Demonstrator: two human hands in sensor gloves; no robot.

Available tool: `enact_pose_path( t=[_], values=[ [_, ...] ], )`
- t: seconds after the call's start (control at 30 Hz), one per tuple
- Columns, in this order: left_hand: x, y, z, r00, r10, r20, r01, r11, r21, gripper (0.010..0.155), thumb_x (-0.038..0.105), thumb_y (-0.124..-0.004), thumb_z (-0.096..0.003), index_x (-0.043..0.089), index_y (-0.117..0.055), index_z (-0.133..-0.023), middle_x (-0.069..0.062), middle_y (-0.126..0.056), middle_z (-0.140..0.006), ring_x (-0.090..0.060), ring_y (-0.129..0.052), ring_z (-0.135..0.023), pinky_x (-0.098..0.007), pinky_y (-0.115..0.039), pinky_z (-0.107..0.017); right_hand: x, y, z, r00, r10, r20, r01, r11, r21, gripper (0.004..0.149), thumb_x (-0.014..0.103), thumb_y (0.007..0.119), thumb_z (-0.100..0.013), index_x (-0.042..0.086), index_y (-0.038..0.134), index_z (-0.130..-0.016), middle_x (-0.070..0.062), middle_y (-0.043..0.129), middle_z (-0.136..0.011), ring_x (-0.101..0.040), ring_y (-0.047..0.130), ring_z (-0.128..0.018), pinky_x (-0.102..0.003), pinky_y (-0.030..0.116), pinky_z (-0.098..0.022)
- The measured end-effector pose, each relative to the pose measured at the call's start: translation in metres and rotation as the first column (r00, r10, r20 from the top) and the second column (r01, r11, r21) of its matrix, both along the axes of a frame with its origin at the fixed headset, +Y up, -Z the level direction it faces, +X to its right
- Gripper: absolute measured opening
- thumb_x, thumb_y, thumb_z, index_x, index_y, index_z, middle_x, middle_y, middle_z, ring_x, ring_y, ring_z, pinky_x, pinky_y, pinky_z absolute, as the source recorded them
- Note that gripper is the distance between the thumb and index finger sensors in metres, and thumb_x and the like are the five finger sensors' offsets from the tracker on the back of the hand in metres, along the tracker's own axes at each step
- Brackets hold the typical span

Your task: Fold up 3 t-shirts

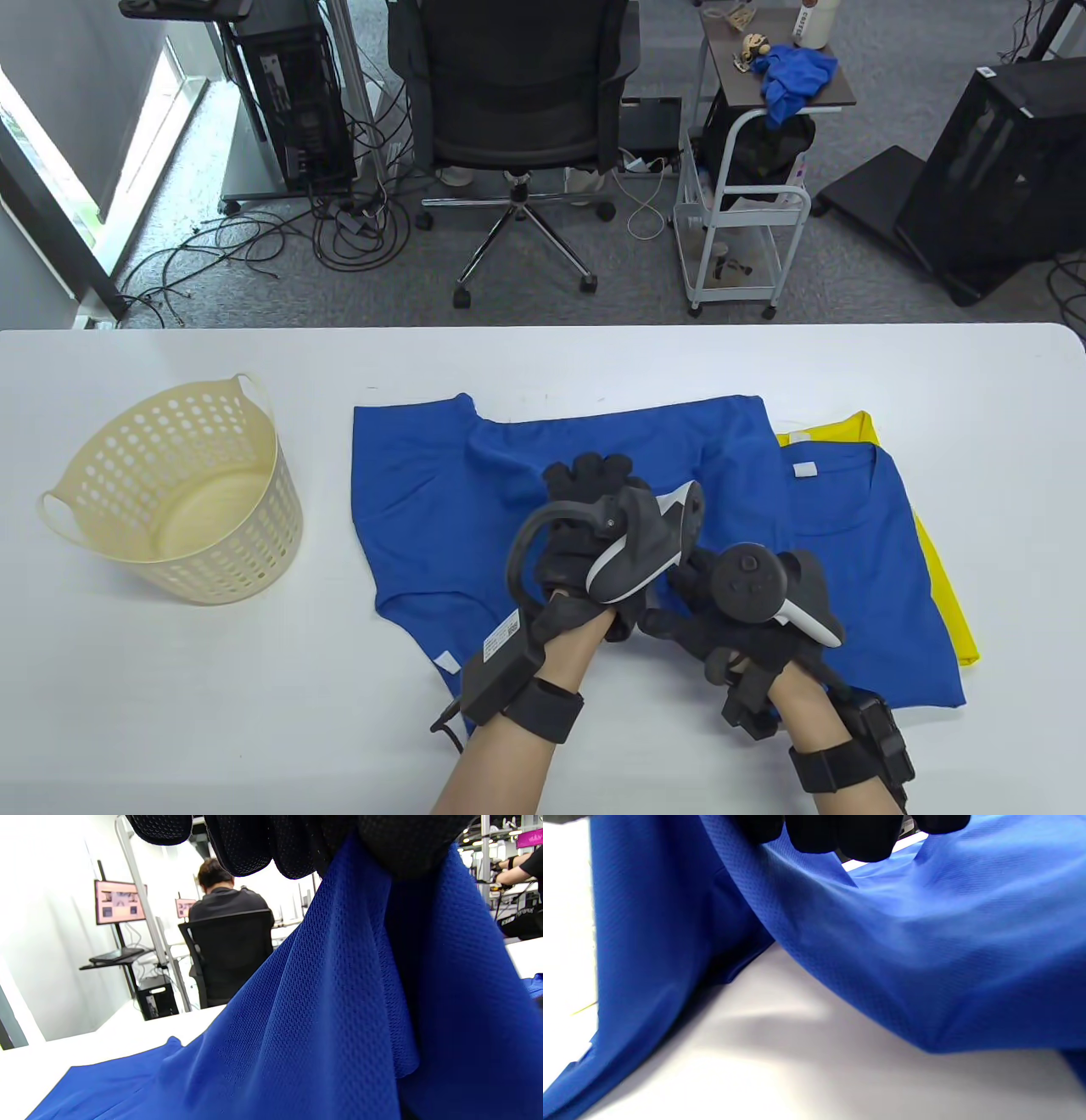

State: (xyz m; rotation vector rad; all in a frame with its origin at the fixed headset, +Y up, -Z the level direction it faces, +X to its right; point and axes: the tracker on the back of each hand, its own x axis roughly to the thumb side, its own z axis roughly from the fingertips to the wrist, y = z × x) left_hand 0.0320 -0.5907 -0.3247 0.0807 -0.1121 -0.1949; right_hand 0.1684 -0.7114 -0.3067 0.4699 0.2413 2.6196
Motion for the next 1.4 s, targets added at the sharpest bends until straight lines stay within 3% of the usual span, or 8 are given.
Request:
enact_pose_path(
  t=[0.2, 0.43, 0.6, 0.87, 1.2, 1.4],
  values=[
    [0.013, 0.000, -0.003, 1.000, 0.019, 0.014, -0.019, 1.000, 0.000, 0.045, 0.052, -0.075, -0.0426, 0.032, -0.079, -0.083, 0.011, -0.067, -0.105, -0.020, -0.069, -0.101, -0.053, -0.059, -0.078, -0.013, 0.002, 0.008, 0.995, 0.061, 0.075, -0.068, 0.993, 0.096, 0.086, 0.066, 0.070, -0.036, 0.014, 0.052, -0.103, -0.016, 0.054, -0.109, -0.047, 0.060, -0.095, -0.071, 0.048, -0.067],
    [0.013, 0.023, 0.007, 0.987, 0.158, 0.022, -0.157, 0.987, -0.019, 0.045, 0.053, -0.074, -0.0431, 0.031, -0.080, -0.082, 0.010, -0.069, -0.104, -0.020, -0.071, -0.099, -0.052, -0.060, -0.077, -0.025, -0.002, 0.013, 0.981, 0.073, 0.178, -0.101, 0.983, 0.155, 0.093, 0.065, 0.072, -0.036, 0.008, 0.045, -0.104, -0.022, 0.045, -0.110, -0.049, 0.056, -0.095, -0.073, 0.045, -0.067],
    [0.011, 0.028, 0.007, 0.988, 0.155, 0.005, -0.155, 0.988, -0.011, 0.045, 0.052, -0.074, -0.0433, 0.031, -0.079, -0.083, 0.010, -0.069, -0.103, -0.020, -0.072, -0.099, -0.052, -0.061, -0.077, -0.015, -0.003, 0.011, 0.948, 0.026, 0.318, -0.092, 0.977, 0.194, 0.080, 0.055, 0.078, -0.041, 0.008, 0.053, -0.101, -0.021, 0.053, -0.106, -0.048, 0.063, -0.091, -0.073, 0.049, -0.065],
    [0.002, 0.034, 0.009, 0.988, 0.149, -0.032, -0.148, 0.988, 0.034, 0.045, 0.052, -0.074, -0.0433, 0.030, -0.080, -0.083, 0.010, -0.070, -0.103, -0.020, -0.073, -0.098, -0.052, -0.062, -0.076, -0.014, -0.005, 0.013, 0.916, 0.113, 0.384, -0.238, 0.926, 0.294, 0.051, 0.043, 0.078, -0.046, 0.019, 0.073, -0.091, -0.010, 0.077, -0.095, -0.039, 0.081, -0.083, -0.072, 0.056, -0.064],
    [-0.014, 0.045, 0.013, 0.982, 0.183, -0.052, -0.178, 0.980, 0.086, 0.045, 0.050, -0.074, -0.0435, 0.029, -0.080, -0.083, 0.010, -0.070, -0.102, -0.020, -0.073, -0.097, -0.052, -0.062, -0.076, -0.006, -0.009, 0.008, 0.884, 0.135, 0.448, -0.297, 0.902, 0.314, 0.043, 0.041, 0.079, -0.046, 0.023, 0.078, -0.085, -0.005, 0.084, -0.089, -0.034, 0.087, -0.078, -0.071, 0.058, -0.064],
    [-0.024, 0.056, 0.018, 0.974, 0.221, -0.041, -0.213, 0.966, 0.148, 0.045, 0.049, -0.073, -0.0436, 0.028, -0.080, -0.083, 0.009, -0.070, -0.102, -0.020, -0.074, -0.097, -0.052, -0.062, -0.076, 0.001, -0.013, 0.003, 0.885, 0.108, 0.452, -0.250, 0.930, 0.268, 0.042, 0.042, 0.081, -0.045, 0.026, 0.077, -0.084, -0.003, 0.083, -0.089, -0.034, 0.086, -0.079, -0.071, 0.058, -0.064]
  ],
)
